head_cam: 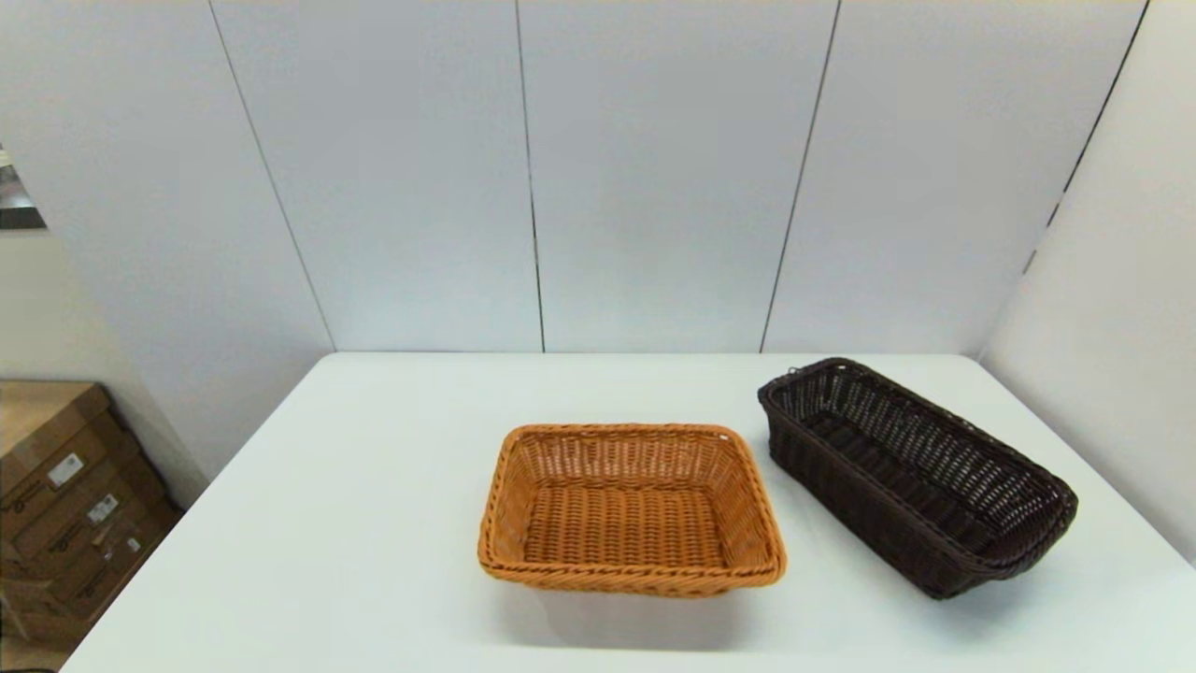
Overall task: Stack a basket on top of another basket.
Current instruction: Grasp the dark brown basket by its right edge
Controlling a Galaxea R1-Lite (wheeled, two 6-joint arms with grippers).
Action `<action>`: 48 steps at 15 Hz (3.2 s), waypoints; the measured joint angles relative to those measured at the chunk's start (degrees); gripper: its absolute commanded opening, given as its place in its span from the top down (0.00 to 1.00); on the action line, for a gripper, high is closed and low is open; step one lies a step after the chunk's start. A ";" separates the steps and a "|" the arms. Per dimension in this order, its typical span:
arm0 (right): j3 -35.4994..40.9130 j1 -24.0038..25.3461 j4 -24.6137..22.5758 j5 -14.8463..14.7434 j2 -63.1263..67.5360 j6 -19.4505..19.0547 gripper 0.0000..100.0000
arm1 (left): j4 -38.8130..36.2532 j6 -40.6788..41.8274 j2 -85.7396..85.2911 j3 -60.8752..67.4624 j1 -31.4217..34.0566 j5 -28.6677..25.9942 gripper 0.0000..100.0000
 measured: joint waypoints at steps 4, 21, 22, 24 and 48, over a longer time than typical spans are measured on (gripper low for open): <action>0.00 0.00 0.00 0.00 0.00 -0.02 0.00 | -1.22 -0.82 -3.64 2.69 -1.06 0.00 0.00; 0.00 0.00 0.06 0.09 0.00 -0.27 0.00 | -41.75 20.98 -16.87 40.11 0.30 7.46 0.00; 0.00 0.00 0.04 0.06 0.00 -0.30 0.00 | -41.81 22.44 -16.87 40.27 0.30 7.05 0.00; 0.00 0.00 0.01 0.09 0.00 -0.16 0.00 | -41.79 23.19 -16.87 40.38 0.30 6.50 0.00; -34.83 -4.77 23.38 -8.06 36.80 15.74 0.00 | -41.81 22.60 -16.87 40.41 0.29 6.68 0.00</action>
